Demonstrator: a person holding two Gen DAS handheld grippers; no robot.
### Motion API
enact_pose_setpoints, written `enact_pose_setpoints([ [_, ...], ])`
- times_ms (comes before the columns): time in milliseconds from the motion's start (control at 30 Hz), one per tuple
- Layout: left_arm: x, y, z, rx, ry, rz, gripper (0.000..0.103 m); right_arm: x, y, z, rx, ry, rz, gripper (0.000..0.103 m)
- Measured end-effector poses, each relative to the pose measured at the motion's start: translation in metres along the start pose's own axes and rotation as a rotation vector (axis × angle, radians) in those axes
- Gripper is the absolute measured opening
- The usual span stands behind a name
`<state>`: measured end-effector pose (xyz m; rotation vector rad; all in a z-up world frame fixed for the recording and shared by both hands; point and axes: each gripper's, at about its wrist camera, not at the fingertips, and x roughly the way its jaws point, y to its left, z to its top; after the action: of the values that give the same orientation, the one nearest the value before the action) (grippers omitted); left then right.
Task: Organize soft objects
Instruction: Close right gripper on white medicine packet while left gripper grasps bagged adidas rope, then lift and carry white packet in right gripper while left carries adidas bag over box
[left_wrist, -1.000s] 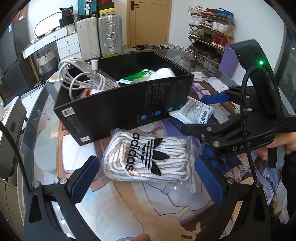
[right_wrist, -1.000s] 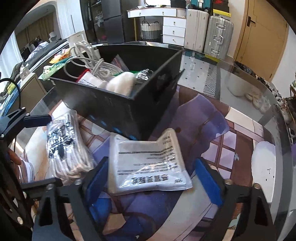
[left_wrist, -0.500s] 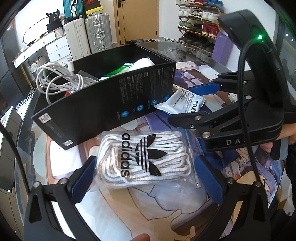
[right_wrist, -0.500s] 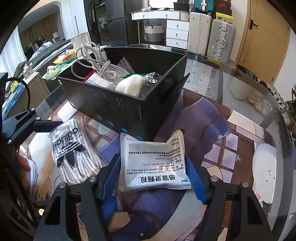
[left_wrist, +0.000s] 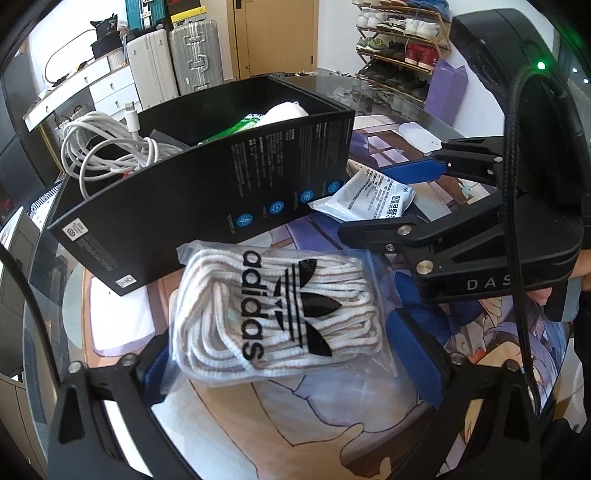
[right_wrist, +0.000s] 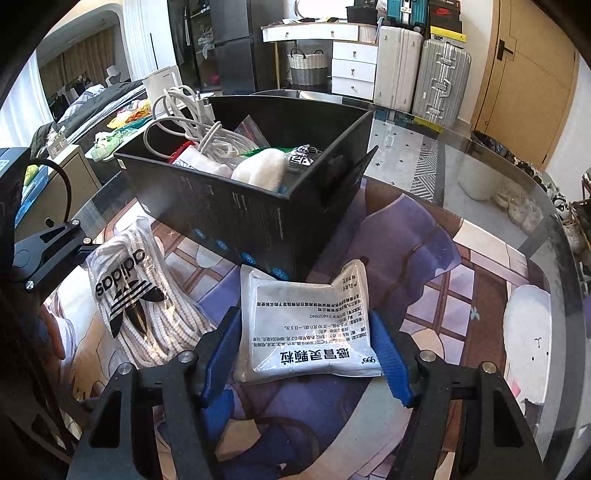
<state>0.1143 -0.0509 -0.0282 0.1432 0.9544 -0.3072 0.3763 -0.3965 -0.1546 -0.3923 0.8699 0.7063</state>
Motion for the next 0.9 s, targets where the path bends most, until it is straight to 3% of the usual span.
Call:
enact_pose_setpoints([
  [300, -0.009, 0.004, -0.006, 0.011, -0.024, -0.030, 0.080, -0.005, -0.002, -0.003, 0.009, -0.001, 0.000, 0.064],
  [900, -0.027, 0.018, -0.018, -0.035, -0.053, -0.049, 0.063, -0.013, 0.008, -0.011, -0.009, -0.015, 0.019, 0.051],
])
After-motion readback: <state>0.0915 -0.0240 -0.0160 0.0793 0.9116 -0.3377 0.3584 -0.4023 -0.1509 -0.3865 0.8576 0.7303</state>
